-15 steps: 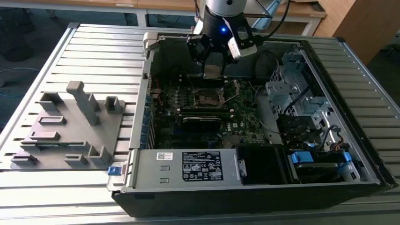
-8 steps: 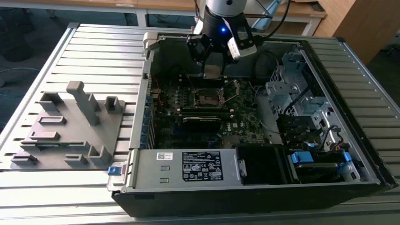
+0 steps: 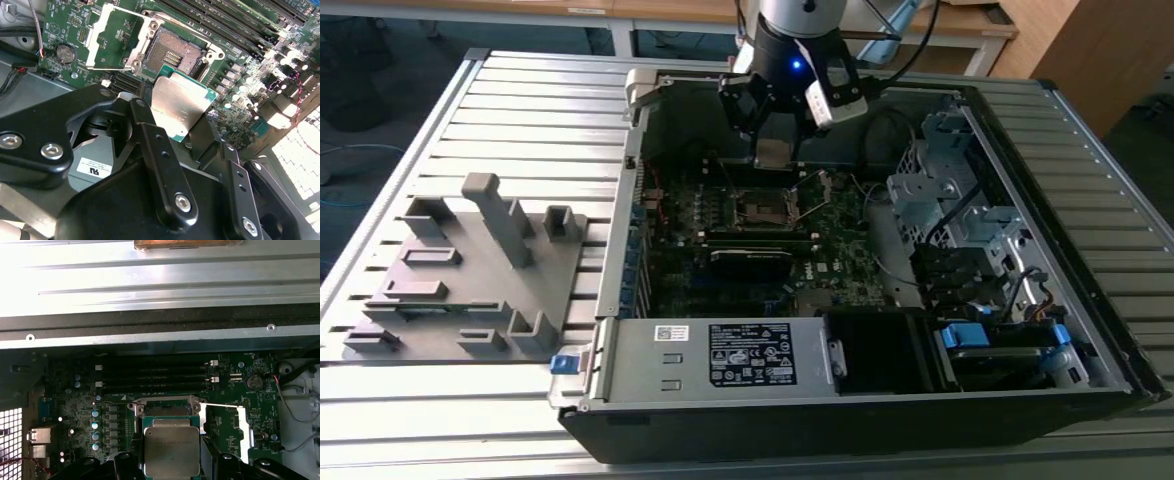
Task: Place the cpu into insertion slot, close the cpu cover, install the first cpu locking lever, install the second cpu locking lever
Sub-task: 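Place the cpu into insertion slot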
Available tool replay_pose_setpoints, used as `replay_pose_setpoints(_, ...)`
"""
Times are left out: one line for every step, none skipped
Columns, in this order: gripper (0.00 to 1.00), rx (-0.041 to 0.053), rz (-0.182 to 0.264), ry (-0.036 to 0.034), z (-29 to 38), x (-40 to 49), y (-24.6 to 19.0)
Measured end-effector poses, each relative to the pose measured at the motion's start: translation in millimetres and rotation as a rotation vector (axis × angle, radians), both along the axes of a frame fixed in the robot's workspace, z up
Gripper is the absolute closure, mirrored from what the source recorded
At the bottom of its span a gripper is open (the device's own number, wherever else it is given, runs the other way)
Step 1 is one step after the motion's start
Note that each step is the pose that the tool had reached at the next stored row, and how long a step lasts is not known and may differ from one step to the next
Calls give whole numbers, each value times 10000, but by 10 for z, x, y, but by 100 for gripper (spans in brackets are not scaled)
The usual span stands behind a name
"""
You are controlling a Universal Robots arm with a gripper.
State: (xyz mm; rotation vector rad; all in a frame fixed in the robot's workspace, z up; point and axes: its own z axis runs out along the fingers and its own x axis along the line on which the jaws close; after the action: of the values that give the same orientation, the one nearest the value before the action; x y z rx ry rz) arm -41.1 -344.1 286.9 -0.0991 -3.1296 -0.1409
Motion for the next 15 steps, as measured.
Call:
replay_pose_setpoints(46,-1,0,0,0,0,0)
replay_pose_setpoints(46,1,0,0,-1,0,0)
replay_pose_setpoints(46,1,0,-1,-1,0,0)
replay_pose_setpoints(46,1,0,0,-1,0,0)
replay_pose_setpoints(46,1,0,-1,-2,0,0)
replay_pose_setpoints(46,2,0,-1,-4,0,0)
replay_pose_setpoints(46,3,0,-1,-7,0,0)
replay_pose_setpoints(46,3,0,-1,-9,0,0)
replay_pose_setpoints(46,1,0,-1,-10,0,0)
replay_pose_setpoints(46,0,0,0,-11,0,0)
replay_pose_setpoints(46,-1,0,0,-11,0,0)
replay_pose_setpoints(46,0,0,0,-11,0,0)
replay_pose_setpoints(46,1,0,0,-12,0,0)
replay_pose_setpoints(46,2,0,-1,-15,0,0)
replay_pose_setpoints(46,3,0,-2,-17,0,0)
